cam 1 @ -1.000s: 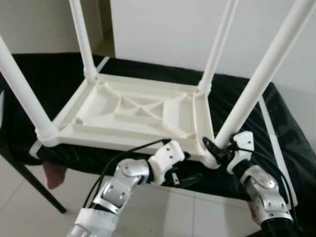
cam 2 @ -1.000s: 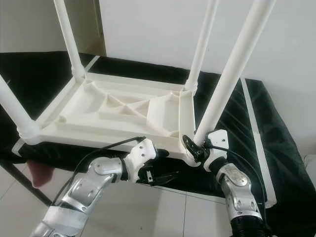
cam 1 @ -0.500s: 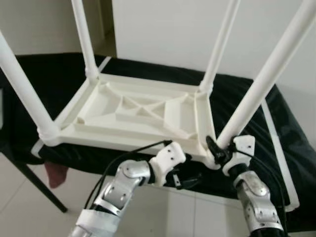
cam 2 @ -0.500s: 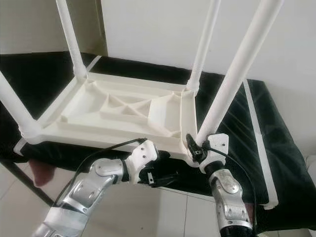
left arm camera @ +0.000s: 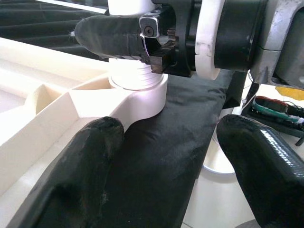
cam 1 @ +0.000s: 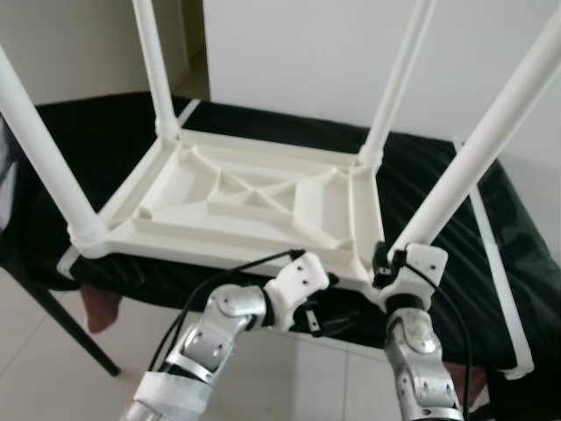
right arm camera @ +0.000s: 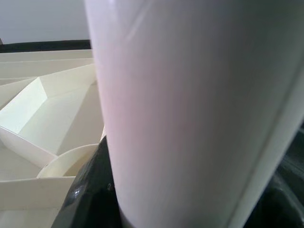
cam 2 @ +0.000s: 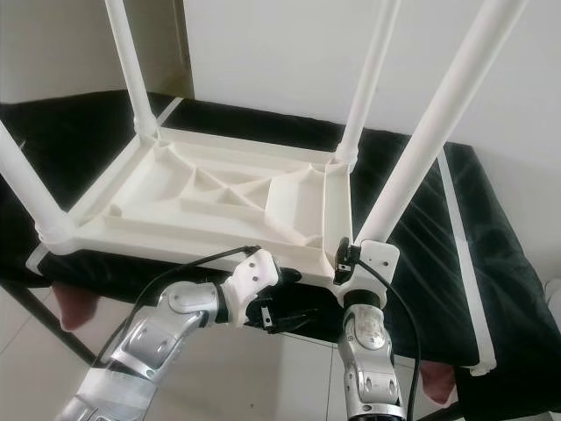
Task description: Building children table
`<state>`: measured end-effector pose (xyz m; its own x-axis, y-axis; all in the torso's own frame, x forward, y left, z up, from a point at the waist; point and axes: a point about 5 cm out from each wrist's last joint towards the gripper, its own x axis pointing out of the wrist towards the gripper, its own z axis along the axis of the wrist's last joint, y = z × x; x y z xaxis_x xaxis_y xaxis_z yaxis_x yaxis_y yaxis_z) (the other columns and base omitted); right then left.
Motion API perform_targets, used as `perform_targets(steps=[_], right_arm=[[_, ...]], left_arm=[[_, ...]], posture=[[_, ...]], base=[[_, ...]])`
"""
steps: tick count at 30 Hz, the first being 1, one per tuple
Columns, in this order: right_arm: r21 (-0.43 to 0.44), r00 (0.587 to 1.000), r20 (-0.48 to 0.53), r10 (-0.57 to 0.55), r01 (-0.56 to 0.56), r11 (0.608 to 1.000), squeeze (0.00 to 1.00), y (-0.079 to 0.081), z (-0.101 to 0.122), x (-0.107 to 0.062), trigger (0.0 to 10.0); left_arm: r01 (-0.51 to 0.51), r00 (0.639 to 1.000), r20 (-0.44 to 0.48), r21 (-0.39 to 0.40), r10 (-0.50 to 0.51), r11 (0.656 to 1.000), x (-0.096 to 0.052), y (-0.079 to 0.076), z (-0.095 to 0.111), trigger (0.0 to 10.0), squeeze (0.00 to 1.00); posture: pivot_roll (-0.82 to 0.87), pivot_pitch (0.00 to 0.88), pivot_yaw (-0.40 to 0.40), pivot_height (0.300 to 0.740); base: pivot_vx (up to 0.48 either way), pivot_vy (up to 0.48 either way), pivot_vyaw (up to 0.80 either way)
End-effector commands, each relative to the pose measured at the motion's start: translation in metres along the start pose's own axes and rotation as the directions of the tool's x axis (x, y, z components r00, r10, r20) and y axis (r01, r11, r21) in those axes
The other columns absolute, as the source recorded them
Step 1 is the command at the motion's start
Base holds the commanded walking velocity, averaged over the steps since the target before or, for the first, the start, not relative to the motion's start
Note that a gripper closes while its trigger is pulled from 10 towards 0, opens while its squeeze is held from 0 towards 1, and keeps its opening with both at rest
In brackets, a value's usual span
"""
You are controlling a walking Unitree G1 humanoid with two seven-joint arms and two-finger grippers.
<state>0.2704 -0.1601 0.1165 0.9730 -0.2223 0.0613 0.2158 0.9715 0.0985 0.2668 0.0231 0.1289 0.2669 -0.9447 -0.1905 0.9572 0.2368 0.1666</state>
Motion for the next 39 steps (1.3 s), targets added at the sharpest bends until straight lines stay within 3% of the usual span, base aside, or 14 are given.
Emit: perform_targets(steps=[1,2,3,4,5,6,17,21,23,24,29,32,35,39], right_arm=[[0.017,0.995,-0.084,-0.052,0.054,0.998,0.00,-0.006,-0.015,-0.006,10.0],[0.017,0.995,-0.084,-0.052,0.054,0.998,0.00,-0.006,-0.015,-0.006,10.0],[0.021,0.996,-0.082,-0.043,0.045,0.999,0.10,-0.006,-0.014,-0.007,10.0],[0.024,0.996,-0.085,-0.040,0.043,0.999,0.73,-0.004,-0.013,-0.007,10.0],[0.024,0.996,-0.085,-0.040,0.043,0.999,0.73,-0.004,-0.013,-0.007,10.0],[0.032,0.996,-0.084,-0.031,0.034,0.999,1.00,-0.003,-0.012,-0.008,10.0],[0.010,0.997,-0.073,0.010,-0.009,1.000,1.00,-0.003,-0.004,-0.007,10.0],[-0.053,0.978,-0.093,0.189,-0.194,0.980,1.00,-0.014,0.000,-0.006,10.0],[-0.053,0.978,-0.093,0.189,-0.194,0.980,1.00,-0.014,0.000,-0.006,10.0],[-0.096,0.972,-0.088,0.218,-0.226,0.969,0.00,-0.021,0.002,-0.004,10.0],[-0.155,0.939,-0.089,0.332,-0.342,0.927,0.00,-0.034,0.007,0.008,10.0],[-0.168,0.919,-0.090,0.383,-0.393,0.904,0.00,-0.033,0.009,0.010,10.0],[-0.202,0.865,-0.104,0.490,-0.501,0.841,0.00,-0.033,0.013,0.013,10.0],[-0.214,0.842,-0.122,0.525,-0.539,0.815,0.00,-0.035,0.014,0.016,10.0]], left_arm=[[-0.048,0.999,-0.006,-0.009,0.048,0.999,0.000,0.001,-0.002,10.0,0.00],[-0.048,0.999,-0.006,-0.009,0.048,0.999,0.000,0.001,-0.002,10.0,0.00],[-0.049,0.999,-0.007,-0.008,0.049,0.999,-0.001,0.002,-0.001,10.0,0.00],[-0.050,0.999,-0.007,-0.008,0.050,0.999,-0.001,0.003,-0.001,10.0,0.00],[-0.050,0.999,-0.007,-0.008,0.050,0.999,-0.001,0.003,-0.001,10.0,0.00],[-0.050,0.999,-0.007,-0.007,0.050,0.999,-0.001,0.003,-0.001,10.0,0.00],[-0.043,0.999,0.003,-0.017,0.043,0.999,0.000,0.001,0.001,10.0,0.00],[-0.050,0.999,-0.007,-0.010,0.050,0.999,0.000,0.002,-0.001,10.0,0.00],[-0.050,0.999,-0.007,-0.010,0.050,0.999,0.000,0.002,-0.001,10.0,0.00],[-0.051,0.999,-0.010,-0.008,0.051,0.999,-0.001,0.002,-0.002,10.0,0.00],[-0.053,0.999,-0.007,-0.004,0.053,0.999,0.001,0.004,0.001,10.0,0.00],[-0.052,0.999,-0.006,-0.002,0.052,0.999,0.000,0.004,0.001,10.0,0.00],[-0.045,0.999,-0.005,0.002,0.045,0.999,-0.004,0.004,0.003,10.0,0.00],[-0.045,0.999,-0.007,0.002,0.045,0.999,-0.006,0.005,0.003,10.0,0.00]], posture=[[0.02,0.000,-0.054,0.740],[0.02,0.000,-0.054,0.740],[0.02,0.000,-0.050,0.740],[0.02,0.000,-0.050,0.740],[0.02,0.000,-0.050,0.740],[0.02,0.001,-0.049,0.740],[0.02,0.006,-0.048,0.740],[0.01,0.005,-0.045,0.740],[0.01,0.005,-0.045,0.740],[0.01,0.005,-0.045,0.740],[0.01,0.002,-0.044,0.740],[0.01,0.003,-0.044,0.740],[0.02,0.003,-0.046,0.740],[0.02,0.001,-0.047,0.740]], base=[[0.000,0.000,0.00],[0.000,0.000,0.00],[0.000,0.000,0.00],[0.000,0.000,0.00],[0.000,0.000,0.00],[0.000,0.000,0.00],[0.000,0.000,0.00],[0.000,0.000,0.00],[0.000,0.000,0.00],[0.000,0.000,0.00],[0.000,0.000,0.00],[0.000,0.000,0.00],[0.000,0.000,0.00],[0.000,0.000,0.00]])
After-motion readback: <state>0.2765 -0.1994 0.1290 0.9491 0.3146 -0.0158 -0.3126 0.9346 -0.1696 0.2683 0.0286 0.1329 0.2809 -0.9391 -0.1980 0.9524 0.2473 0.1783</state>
